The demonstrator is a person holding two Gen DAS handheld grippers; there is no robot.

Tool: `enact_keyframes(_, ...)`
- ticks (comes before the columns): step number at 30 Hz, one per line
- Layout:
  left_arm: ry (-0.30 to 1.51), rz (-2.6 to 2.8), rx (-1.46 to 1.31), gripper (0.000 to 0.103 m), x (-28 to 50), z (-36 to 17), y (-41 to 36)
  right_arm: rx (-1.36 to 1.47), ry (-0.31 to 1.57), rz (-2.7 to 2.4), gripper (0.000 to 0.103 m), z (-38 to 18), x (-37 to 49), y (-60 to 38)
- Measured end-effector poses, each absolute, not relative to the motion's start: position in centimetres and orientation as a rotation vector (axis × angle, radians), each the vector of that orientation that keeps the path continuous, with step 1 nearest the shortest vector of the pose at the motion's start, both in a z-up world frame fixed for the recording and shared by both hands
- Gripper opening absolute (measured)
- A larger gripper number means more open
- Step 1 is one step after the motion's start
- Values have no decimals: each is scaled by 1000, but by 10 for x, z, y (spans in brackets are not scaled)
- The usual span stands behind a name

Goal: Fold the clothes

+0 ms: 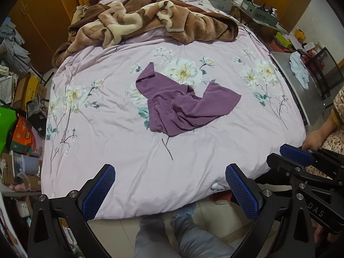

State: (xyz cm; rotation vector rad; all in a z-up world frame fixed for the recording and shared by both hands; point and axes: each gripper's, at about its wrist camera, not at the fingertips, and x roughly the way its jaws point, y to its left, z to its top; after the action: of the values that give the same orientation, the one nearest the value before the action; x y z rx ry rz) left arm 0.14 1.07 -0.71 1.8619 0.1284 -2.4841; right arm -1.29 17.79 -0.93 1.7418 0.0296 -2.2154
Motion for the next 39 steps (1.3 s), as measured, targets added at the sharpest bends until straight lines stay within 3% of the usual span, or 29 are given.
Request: enact_keyframes(39,108,-2552,1934,103,-23,-34,11,1802,60,-2229,32,-26,-33,176)
